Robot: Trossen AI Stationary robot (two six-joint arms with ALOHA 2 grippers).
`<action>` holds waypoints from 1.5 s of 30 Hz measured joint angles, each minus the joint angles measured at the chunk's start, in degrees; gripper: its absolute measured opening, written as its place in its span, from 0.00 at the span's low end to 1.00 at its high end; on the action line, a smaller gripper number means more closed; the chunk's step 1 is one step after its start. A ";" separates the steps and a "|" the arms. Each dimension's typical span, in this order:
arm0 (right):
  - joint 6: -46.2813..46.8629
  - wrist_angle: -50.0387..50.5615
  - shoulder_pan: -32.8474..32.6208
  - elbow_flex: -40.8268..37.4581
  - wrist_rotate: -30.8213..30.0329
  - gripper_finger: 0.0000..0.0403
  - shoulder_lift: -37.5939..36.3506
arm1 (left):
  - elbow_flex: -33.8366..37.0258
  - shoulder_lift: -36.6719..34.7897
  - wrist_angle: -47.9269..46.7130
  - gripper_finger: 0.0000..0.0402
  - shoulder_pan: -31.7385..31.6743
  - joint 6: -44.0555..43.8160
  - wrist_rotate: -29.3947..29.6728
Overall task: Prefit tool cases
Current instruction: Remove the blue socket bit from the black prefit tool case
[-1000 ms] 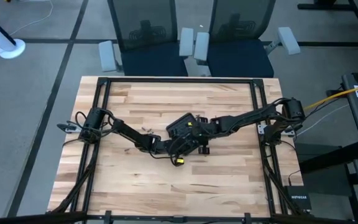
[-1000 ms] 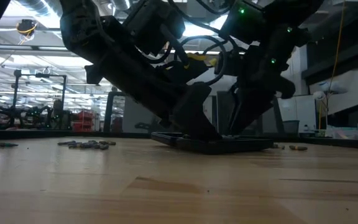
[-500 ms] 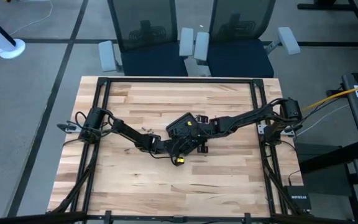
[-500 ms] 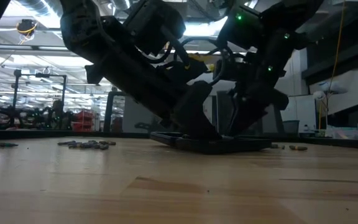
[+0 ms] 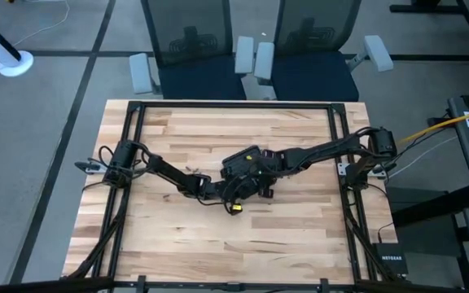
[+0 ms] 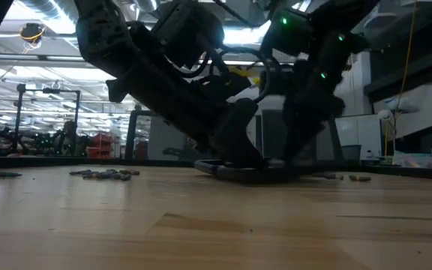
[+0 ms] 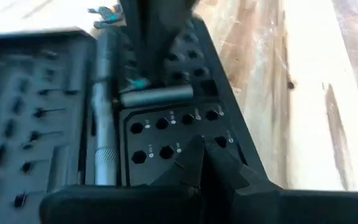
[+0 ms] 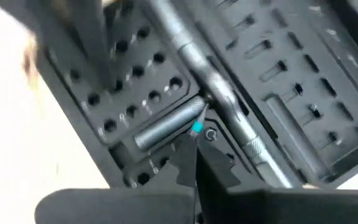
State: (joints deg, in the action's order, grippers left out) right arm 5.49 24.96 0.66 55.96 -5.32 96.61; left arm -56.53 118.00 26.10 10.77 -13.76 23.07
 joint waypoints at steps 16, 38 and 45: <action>3.67 8.87 11.93 0.45 -5.41 0.00 -6.48 | 0.00 -0.03 -1.37 0.00 1.36 -0.87 -0.15; -3.93 7.05 10.93 0.40 2.21 0.61 -6.02 | 0.00 -0.05 -1.85 0.00 2.86 1.95 -0.34; -4.88 3.23 5.11 0.40 5.93 0.58 -6.02 | 0.00 -0.03 -1.86 0.00 2.97 2.08 -0.32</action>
State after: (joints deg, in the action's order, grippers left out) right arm 0.61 28.18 5.77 56.36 0.60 90.59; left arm -56.53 117.97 24.24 13.74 -11.68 22.74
